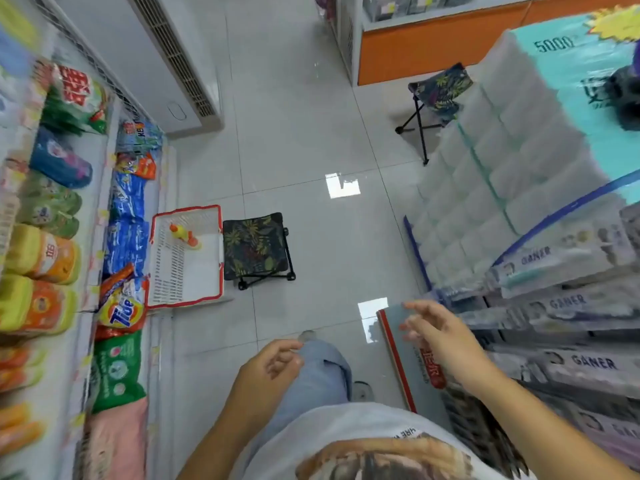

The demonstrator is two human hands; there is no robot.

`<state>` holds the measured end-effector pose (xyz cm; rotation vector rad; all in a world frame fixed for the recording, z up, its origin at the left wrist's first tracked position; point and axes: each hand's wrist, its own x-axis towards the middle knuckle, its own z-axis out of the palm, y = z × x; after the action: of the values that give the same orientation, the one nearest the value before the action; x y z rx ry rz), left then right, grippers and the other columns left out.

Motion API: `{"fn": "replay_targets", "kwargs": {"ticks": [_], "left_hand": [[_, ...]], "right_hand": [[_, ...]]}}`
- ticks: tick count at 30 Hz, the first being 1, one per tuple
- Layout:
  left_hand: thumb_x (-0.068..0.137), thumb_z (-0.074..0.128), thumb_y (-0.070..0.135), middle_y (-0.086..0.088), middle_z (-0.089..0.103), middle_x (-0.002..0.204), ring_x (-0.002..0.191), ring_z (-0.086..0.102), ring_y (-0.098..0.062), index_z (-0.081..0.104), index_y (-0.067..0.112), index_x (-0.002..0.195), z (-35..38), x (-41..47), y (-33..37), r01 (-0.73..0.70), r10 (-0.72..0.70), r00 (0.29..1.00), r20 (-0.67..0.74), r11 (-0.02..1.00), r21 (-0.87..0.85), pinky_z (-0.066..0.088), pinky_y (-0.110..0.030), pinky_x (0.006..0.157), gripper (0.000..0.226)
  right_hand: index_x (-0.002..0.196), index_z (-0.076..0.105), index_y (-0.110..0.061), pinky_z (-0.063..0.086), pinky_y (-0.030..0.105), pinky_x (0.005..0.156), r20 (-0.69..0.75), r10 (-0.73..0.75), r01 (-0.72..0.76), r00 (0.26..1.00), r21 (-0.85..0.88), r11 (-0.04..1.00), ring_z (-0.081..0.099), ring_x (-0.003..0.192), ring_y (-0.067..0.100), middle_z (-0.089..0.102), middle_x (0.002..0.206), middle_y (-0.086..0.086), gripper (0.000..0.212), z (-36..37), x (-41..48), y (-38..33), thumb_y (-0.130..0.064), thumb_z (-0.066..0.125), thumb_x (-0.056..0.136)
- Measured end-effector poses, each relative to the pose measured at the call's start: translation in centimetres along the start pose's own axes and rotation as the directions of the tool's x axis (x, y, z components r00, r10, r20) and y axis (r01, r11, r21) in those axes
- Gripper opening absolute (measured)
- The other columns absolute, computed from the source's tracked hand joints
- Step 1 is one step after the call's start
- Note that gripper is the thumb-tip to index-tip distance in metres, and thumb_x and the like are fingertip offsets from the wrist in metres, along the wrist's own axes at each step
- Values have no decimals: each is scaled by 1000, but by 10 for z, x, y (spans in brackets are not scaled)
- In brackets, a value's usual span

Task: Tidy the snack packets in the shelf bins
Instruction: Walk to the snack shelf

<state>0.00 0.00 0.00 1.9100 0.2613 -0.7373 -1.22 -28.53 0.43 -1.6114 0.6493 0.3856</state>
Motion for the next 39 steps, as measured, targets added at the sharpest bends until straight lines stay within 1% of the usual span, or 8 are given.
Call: {"fn": "replay_targets", "kwargs": {"ticks": [3, 6, 9, 14, 21, 26, 33, 39], "left_hand": [[92, 61, 17, -3, 71, 89, 83, 66, -13, 67, 29, 102, -15, 25, 8, 16, -16, 1000, -16, 999, -34, 52, -18, 74, 17], [93, 61, 22, 1, 72, 91, 85, 67, -10, 66, 33, 102, -34, 69, 23, 15, -15, 1000, 0, 1000, 5, 52, -20, 75, 15], [94, 59, 24, 6, 70, 95, 88, 66, -8, 64, 35, 105, -55, 125, 49, -12, 9, 998, 55, 998, 60, 52, -22, 79, 16], [93, 60, 32, 10, 67, 99, 92, 64, -5, 63, 41, 106, -84, 228, 127, -137, 103, 974, 204, 978, 160, 47, -16, 79, 16], [91, 60, 38, 10, 67, 102, 94, 64, -5, 63, 48, 101, -76, 350, 233, -263, 178, 920, 349, 941, 214, 50, -23, 84, 15], [91, 61, 33, 9, 68, 100, 93, 64, -9, 65, 42, 101, -46, 434, 303, -256, 178, 923, 342, 946, 198, 51, -26, 87, 14], [93, 59, 30, 13, 68, 101, 95, 62, -3, 64, 40, 105, -37, 515, 384, -162, 116, 958, 261, 973, 162, 50, -20, 84, 16], [92, 61, 32, 24, 67, 95, 91, 63, 0, 65, 41, 102, -61, 587, 434, -91, 67, 982, 176, 987, 134, 50, -18, 80, 14]], "right_hand": [[109, 62, -22, 52, 16, 68, 23, 0, 0, 1000, -23, 1000, 68, 82, 15, 72, 93, 4, 18, 4, 31, -20, -14, 55, 94], [109, 63, -26, 50, 21, 73, 23, 7, -5, 1000, -56, 998, 69, 84, 14, 72, 92, -1, 19, 12, 70, -44, -18, 55, 94], [110, 63, -24, 50, 21, 71, -30, 21, -21, 999, -22, 1000, 68, 84, 16, 72, 92, 1, 20, 15, 109, -67, -16, 55, 94], [107, 64, -25, 46, 13, 60, -155, 53, -41, 986, 85, 996, 67, 76, 8, 73, 91, -1, 18, 10, 157, -117, -16, 56, 93], [105, 63, -27, 47, 22, 65, -276, 129, -77, 953, 191, 979, 66, 76, 9, 72, 88, -5, 15, -14, 213, -149, -20, 55, 94], [106, 63, -24, 48, 25, 72, -301, 158, -93, 940, 219, 971, 67, 82, 19, 73, 88, -1, 16, -54, 294, -182, -16, 56, 94], [105, 65, -21, 51, 30, 75, -211, 124, -93, 970, 152, 984, 66, 77, 17, 73, 83, 0, 18, -117, 432, -281, -11, 56, 94], [102, 65, -21, 51, 28, 72, -144, 72, -60, 987, 85, 995, 68, 76, 17, 73, 88, 5, 19, -132, 546, -368, -9, 56, 92]]}}
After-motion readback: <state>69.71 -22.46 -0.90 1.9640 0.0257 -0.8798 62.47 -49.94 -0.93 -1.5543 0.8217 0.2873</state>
